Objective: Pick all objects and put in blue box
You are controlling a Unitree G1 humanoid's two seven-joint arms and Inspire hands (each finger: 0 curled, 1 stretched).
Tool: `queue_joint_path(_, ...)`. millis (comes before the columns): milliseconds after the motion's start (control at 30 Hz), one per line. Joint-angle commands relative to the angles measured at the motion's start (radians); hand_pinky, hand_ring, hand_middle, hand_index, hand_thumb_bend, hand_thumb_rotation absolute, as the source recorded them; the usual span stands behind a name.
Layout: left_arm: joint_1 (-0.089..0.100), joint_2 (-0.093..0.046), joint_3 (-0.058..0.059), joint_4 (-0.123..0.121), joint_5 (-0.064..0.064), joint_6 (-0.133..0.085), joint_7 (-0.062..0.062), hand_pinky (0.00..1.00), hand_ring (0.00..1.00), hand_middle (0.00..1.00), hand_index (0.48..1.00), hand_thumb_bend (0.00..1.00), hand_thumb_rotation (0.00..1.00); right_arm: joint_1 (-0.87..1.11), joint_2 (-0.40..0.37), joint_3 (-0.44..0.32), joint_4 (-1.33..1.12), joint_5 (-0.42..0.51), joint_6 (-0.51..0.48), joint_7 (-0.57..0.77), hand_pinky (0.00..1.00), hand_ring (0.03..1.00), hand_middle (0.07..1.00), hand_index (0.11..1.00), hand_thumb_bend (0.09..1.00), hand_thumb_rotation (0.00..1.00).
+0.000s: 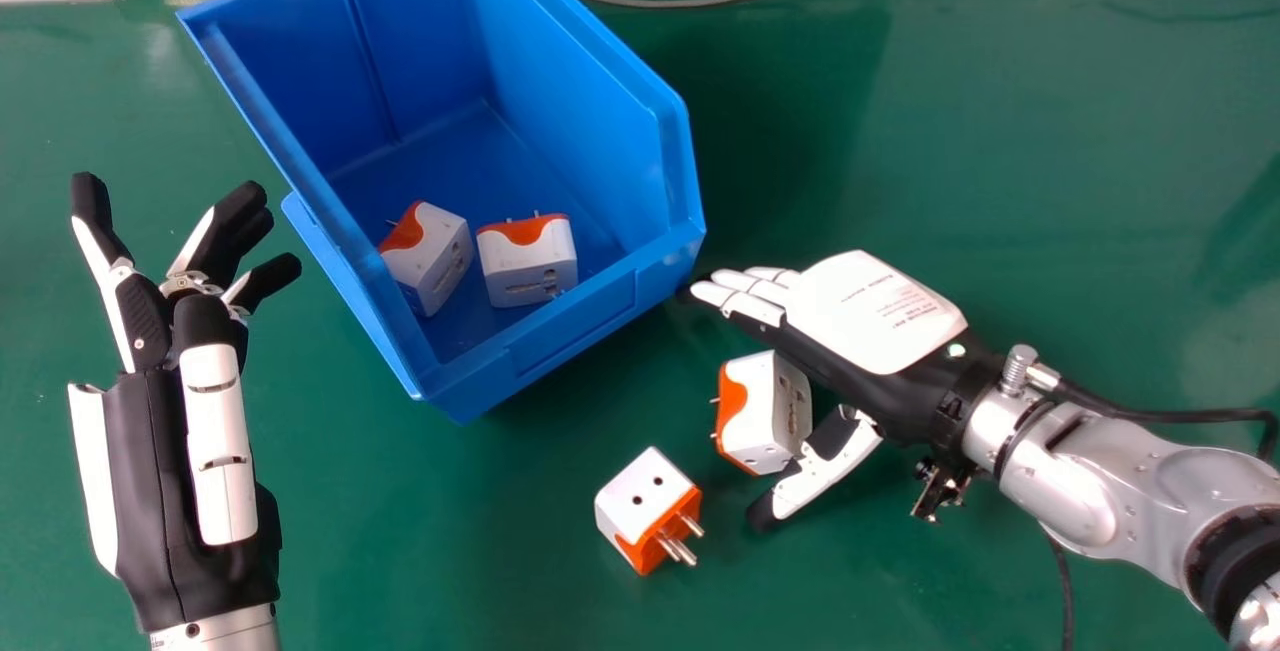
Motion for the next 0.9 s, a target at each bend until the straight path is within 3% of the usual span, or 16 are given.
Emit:
queue_joint_path(0, 0.002, 0.005, 0.005, -0.015, 0.004, -0.022, -0.001, 0.77, 0.84, 0.84, 0.811, 0.48, 0.93, -0.023, 0.010, 0.017, 0.002, -0.006, -0.012, -0.011, 0.63, 0.821, 0.871, 0.889, 1.000, 0.38)
queue_joint_path(67, 0.005, 0.005, 0.006, -0.017, 0.008, -0.021, 0.001, 0.77, 0.84, 0.84, 0.810, 0.48, 0.93, -0.024, 0.007, 0.021, 0.005, -0.005, -0.010, -0.018, 0.61, 0.802, 0.855, 0.883, 1.000, 0.37)
queue_joint_path(200, 0.003, 0.010, 0.002, -0.010, -0.004, -0.027, -0.009, 0.77, 0.84, 0.84, 0.810, 0.48, 0.93, -0.025, 0.007, 0.023, 0.017, 0.005, -0.014, -0.020, 0.59, 0.770, 0.830, 0.863, 1.000, 0.33)
queue_joint_path(333, 0.011, 0.012, 0.000, -0.023, -0.012, -0.017, -0.017, 0.78, 0.84, 0.84, 0.811, 0.48, 0.93, -0.023, 0.012, 0.025, 0.021, 0.005, -0.015, -0.033, 0.58, 0.735, 0.802, 0.836, 1.000, 0.28)
queue_joint_path(533, 0.015, 0.009, 0.005, -0.030, -0.004, -0.010, -0.015, 0.78, 0.84, 0.84, 0.811, 0.48, 0.93, -0.022, 0.018, 0.026, 0.019, 0.002, -0.017, -0.063, 0.52, 0.643, 0.733, 0.752, 0.995, 0.16)
queue_joint_path(667, 0.015, 0.010, 0.007, -0.029, 0.000, -0.008, -0.013, 0.78, 0.84, 0.84, 0.810, 0.48, 0.93, -0.014, 0.017, 0.015, 0.014, 0.014, -0.052, -0.101, 0.42, 0.506, 0.612, 0.626, 0.847, 0.02)
queue_joint_path(733, 0.018, 0.010, 0.006, -0.036, 0.003, -0.003, -0.011, 0.78, 0.84, 0.84, 0.810, 0.48, 0.93, -0.015, 0.014, 0.017, 0.011, 0.006, -0.068, -0.138, 0.38, 0.434, 0.512, 0.546, 0.630, 0.01)
queue_joint_path(767, 0.019, 0.010, 0.006, -0.037, 0.004, -0.002, -0.011, 0.78, 0.84, 0.84, 0.810, 0.48, 0.93, -0.016, 0.012, 0.020, 0.011, -0.002, -0.072, -0.159, 0.37, 0.408, 0.484, 0.526, 0.569, 0.00)
queue_joint_path(867, 0.019, 0.010, 0.006, -0.037, 0.004, 0.001, -0.011, 0.78, 0.84, 0.84, 0.810, 0.48, 0.93, -0.021, 0.007, 0.033, 0.012, -0.021, -0.073, -0.207, 0.36, 0.390, 0.468, 0.508, 0.533, 0.00)
